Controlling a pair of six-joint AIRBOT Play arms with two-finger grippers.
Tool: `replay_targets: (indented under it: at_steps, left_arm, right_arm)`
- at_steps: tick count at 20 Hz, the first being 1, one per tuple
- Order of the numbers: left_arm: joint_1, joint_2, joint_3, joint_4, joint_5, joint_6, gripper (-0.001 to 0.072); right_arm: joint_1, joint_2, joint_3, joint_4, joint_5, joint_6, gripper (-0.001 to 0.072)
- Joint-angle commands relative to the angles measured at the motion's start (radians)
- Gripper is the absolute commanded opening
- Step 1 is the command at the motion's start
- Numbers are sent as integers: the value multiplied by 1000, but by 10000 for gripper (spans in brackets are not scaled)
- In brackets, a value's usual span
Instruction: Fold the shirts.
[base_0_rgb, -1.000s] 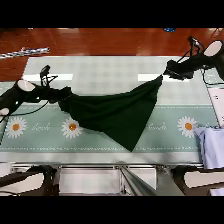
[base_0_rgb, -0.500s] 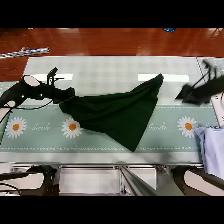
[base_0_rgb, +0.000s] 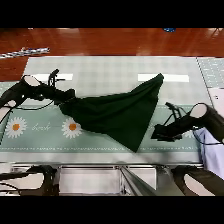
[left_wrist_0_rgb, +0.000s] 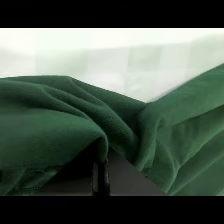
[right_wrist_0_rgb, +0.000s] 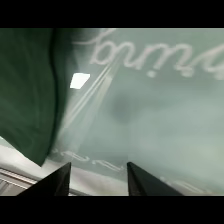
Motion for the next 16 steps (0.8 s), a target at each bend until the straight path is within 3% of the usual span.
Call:
replay_targets:
  at_steps: [1, 9, 10, 11, 12, 13, 16]
  left_arm:
    - [0, -1, 1, 0, -5, 0, 19]
    - [0, -1, 1, 0, -3, 0, 19]
    - [0, -1, 1, -1, -3, -1, 19]
    - [-1, -1, 1, -2, -3, -1, 19]
    - [0, -1, 1, -4, -5, -1, 19]
    - [-1, -1, 1, -10, -14, -4, 19]
    - [2, 21, 2, -64, -40, 0, 19]
  right_arm:
    - [99, -75, -34, 103, -101, 5, 410]
    - [221, -173, -13, 316, -272, -40, 406]
    - [221, -174, 5, 331, -289, -44, 363]
    - [221, -173, 26, 349, -313, -57, 259]
    - [220, -174, 45, 393, -338, -107, 112]
    - [220, -175, 66, 453, -349, -190, 21]
    - [191, -182, 173, 438, -260, -232, 20]
